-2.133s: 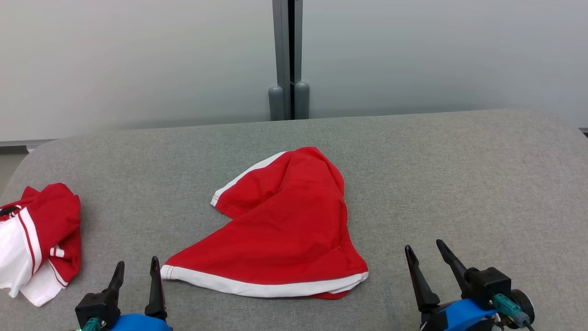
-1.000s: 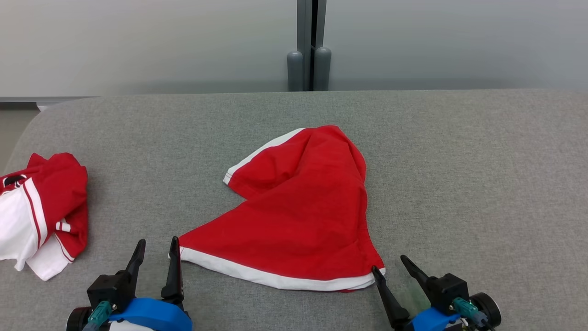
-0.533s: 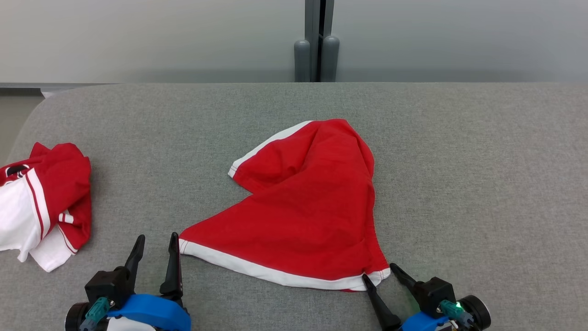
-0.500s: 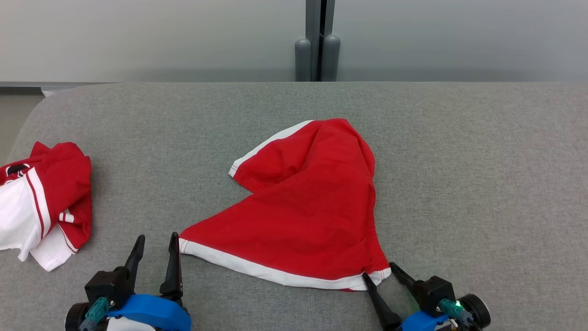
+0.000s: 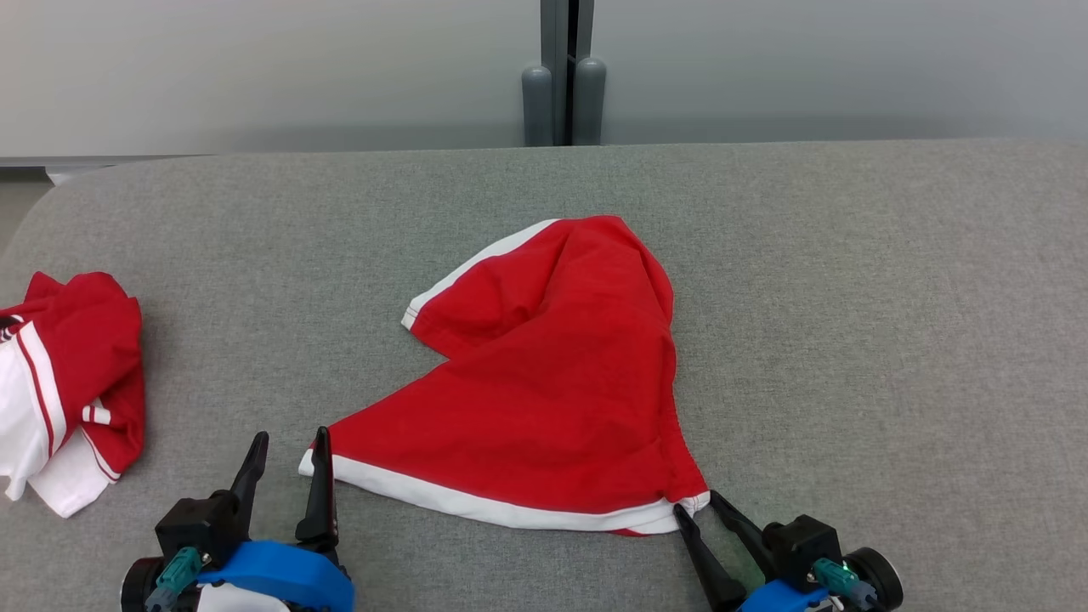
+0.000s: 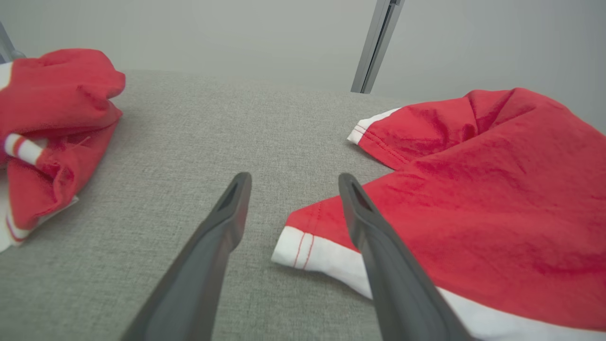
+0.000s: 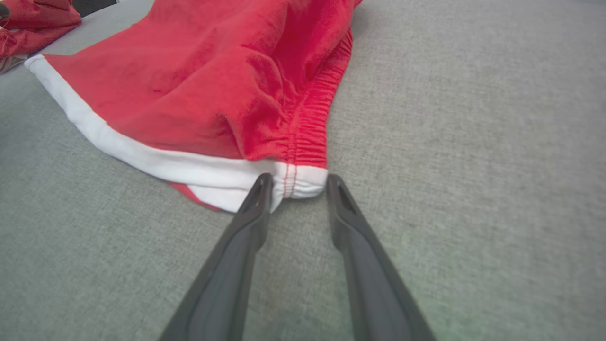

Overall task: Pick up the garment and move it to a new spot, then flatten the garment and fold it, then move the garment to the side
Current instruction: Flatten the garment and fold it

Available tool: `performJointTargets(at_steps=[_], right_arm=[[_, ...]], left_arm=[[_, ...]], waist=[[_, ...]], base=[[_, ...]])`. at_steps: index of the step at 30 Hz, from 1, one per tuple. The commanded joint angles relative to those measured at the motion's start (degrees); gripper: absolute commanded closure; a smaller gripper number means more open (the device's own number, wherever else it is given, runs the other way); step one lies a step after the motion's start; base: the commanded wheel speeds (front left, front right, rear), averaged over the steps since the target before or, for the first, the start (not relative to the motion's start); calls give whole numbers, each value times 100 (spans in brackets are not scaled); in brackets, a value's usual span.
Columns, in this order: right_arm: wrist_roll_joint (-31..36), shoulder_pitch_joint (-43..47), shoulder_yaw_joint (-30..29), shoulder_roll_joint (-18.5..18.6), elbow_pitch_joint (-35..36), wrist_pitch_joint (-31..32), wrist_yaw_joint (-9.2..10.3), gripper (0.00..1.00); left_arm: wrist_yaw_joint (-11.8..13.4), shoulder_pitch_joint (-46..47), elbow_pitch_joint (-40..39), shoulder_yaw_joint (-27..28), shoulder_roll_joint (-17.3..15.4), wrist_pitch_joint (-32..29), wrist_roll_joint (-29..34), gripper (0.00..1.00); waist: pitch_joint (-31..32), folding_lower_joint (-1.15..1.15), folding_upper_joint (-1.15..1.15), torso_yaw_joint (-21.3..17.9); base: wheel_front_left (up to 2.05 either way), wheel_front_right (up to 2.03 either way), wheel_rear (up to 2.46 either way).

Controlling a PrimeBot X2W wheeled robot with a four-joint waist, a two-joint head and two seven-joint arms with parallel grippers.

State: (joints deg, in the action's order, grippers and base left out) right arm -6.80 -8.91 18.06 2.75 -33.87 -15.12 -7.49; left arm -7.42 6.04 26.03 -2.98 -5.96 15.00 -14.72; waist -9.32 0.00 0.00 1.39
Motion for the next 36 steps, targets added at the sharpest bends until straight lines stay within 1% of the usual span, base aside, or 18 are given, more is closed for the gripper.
performJointTargets(at_steps=[1, 2, 6, 9, 10, 11, 12, 15, 16, 18, 19, 24, 29, 32, 36], right_arm=[[-54, 47, 16, 26, 42, -5, -1, 37], [-92, 64, 39, 26, 74, -6, -1, 36], [-150, 87, 96, 26, 159, -6, -1, 39], [-188, 82, 140, 26, 193, -5, -1, 61], [-190, 74, 136, 26, 195, -5, -1, 63], [-190, 64, 130, 26, 194, -5, -1, 69], [-184, 57, 118, 26, 196, -5, -1, 74], [-156, 20, 71, 26, 155, -5, -1, 82], [-149, 6, 58, 26, 144, -5, -1, 91], [-142, -18, 45, 26, 140, -5, -1, 98], [-140, -27, 40, 26, 149, -5, -1, 100], [-97, 31, -60, 27, 282, -6, -1, 100], [28, 197, -391, 27, 474, -6, -1, 100], [128, 293, -638, 26, 603, -6, -1, 100], [180, 373, -877, 24, 754, -6, -1, 100]], left_arm=[[-12, 77, -17, -11, -13, 27, -23, 0], [-12, 80, -19, -10, -17, 27, -25, 0], [-12, 88, -35, -24, -40, 27, -33, 0], [-12, 96, -36, -38, -46, 27, -38, 0], [-12, 101, -33, -49, -50, 27, -34, 0], [-12, 105, -30, -55, -56, 27, -28, 0], [-12, 107, -27, -58, -60, 27, -27, 0], [-12, 119, -18, -60, -66, 27, -25, 0], [-12, 125, -16, -58, -66, 27, -26, 0], [-12, 134, -14, -57, -62, 27, -22, 0], [-12, 135, -13, -57, -61, 27, -22, 0], [-12, 65, -53, -120, -55, 27, -6, 0], [-12, -38, -41, -428, -62, 28, -50, 0], [-12, -100, -23, -729, -95, 27, -164, 0], [-12, -178, -26, -1266, -226, 27, -494, 0]], waist=[[0, 0, 0, -16], [-3, 0, 0, -29], [-17, 0, 0, -62], [-26, 0, 0, -61], [-31, 0, 0, -58], [-35, 0, 0, -53], [-38, 0, 0, -48], [-45, 0, 0, -29], [-45, 0, 0, -24], [-45, 0, 0, -17], [-45, 0, 0, -16], [-4, 0, 0, -62], [63, 0, 0, -220], [87, 0, 0, -324], [90, 0, 0, -433]], base=[[0, 0, 0], [0, 0, 0], [0, 0, 0], [0, 0, 0], [0, 0, 0], [0, 0, 0], [0, 0, 0], [0, 0, 0], [0, 0, 0], [0, 0, 0], [0, 0, 0], [0, 0, 0], [0, 0, 0], [0, 0, 0], [0, 0, 0]])
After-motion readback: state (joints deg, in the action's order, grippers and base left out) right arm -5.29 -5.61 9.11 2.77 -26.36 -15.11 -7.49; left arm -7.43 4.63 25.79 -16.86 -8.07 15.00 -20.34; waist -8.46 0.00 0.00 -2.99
